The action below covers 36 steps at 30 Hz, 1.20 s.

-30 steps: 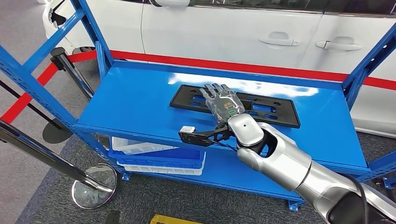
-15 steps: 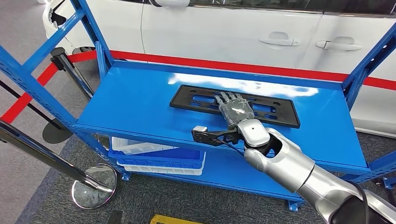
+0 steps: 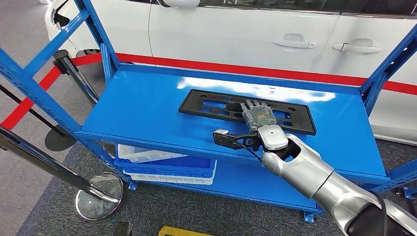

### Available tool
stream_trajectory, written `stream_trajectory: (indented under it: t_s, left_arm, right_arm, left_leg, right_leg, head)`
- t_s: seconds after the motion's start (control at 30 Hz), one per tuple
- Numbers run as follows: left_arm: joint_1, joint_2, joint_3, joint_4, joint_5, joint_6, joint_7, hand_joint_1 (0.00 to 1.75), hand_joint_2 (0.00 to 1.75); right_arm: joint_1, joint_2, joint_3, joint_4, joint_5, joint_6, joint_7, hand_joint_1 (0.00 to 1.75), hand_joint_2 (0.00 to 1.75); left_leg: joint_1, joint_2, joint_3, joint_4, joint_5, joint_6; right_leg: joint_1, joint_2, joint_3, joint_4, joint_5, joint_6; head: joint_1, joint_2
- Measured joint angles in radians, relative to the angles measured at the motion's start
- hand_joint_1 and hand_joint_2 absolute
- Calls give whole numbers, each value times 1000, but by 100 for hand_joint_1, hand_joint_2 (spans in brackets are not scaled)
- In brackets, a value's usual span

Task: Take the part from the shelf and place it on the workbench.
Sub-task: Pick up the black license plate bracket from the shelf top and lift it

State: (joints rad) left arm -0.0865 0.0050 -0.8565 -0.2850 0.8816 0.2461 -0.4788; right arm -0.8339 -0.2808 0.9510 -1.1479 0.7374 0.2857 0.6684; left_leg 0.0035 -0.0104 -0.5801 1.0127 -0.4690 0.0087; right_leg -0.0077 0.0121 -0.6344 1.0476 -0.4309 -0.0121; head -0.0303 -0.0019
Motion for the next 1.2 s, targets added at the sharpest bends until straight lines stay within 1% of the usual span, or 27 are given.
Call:
stream_trajectory:
  t_s: [0.23,0.53,0.57,0.67,0.7,0.73,0.87,1.0,1.13,1.2]
  left_arm:
    - [0,-6,-2,0,0,0,6,0,0]
    - [0,-14,-21,0,1,-7,6,0,0]
    - [0,-14,-22,0,2,-12,6,0,0]
    - [0,-15,-25,0,7,-25,0,0,131]
    - [0,-15,-25,0,9,-28,-3,0,175]
    - [0,-15,-25,0,11,-31,-7,0,175]
    - [0,-15,-25,0,19,-52,-27,0,0]
    - [-1,-15,-25,0,19,-61,-38,0,0]
    - [-1,-15,-25,0,18,-61,-40,0,175]
    - [-1,-15,-25,0,18,-61,-40,0,175]
  right_arm:
    - [-6,0,-1,43,23,56,29,0,175]
    - [-6,0,-2,88,43,63,29,0,175]
    - [-6,0,-2,92,43,64,29,24,175]
    - [-6,0,-2,101,40,68,29,154,175]
    - [-6,0,-2,104,38,68,29,175,175]
    - [-6,0,-2,106,35,67,29,175,175]
    - [-6,0,-2,116,30,60,29,175,175]
    - [-10,1,-2,119,28,47,27,175,175]
    - [-14,1,-2,122,27,37,25,175,175]
    - [-14,1,-2,122,27,36,24,175,175]
  left_leg:
    - [0,0,0,0,0,0]
    - [0,0,0,0,0,0]
    - [0,0,0,0,0,0]
    - [0,0,0,0,0,0]
    - [0,0,0,0,0,0]
    - [0,0,0,0,0,0]
    - [0,0,0,0,0,0]
    - [0,0,0,0,0,0]
    - [0,0,0,0,0,0]
    - [0,0,0,0,0,0]
  right_leg:
    - [0,0,0,0,0,0]
    - [0,0,0,0,0,0]
    - [0,0,0,0,0,0]
    - [0,0,0,0,0,0]
    - [0,0,0,0,0,0]
    - [0,0,0,0,0,0]
    - [0,0,0,0,0,0]
    - [0,0,1,0,0,0]
    - [0,0,1,0,0,0]
    - [0,0,1,0,0,0]
  head:
    - [0,0]
    - [0,0]
    - [0,0]
    - [0,0]
    - [0,0]
    - [0,0]
    - [0,0]
    - [0,0]
    - [0,0]
    - [0,0]
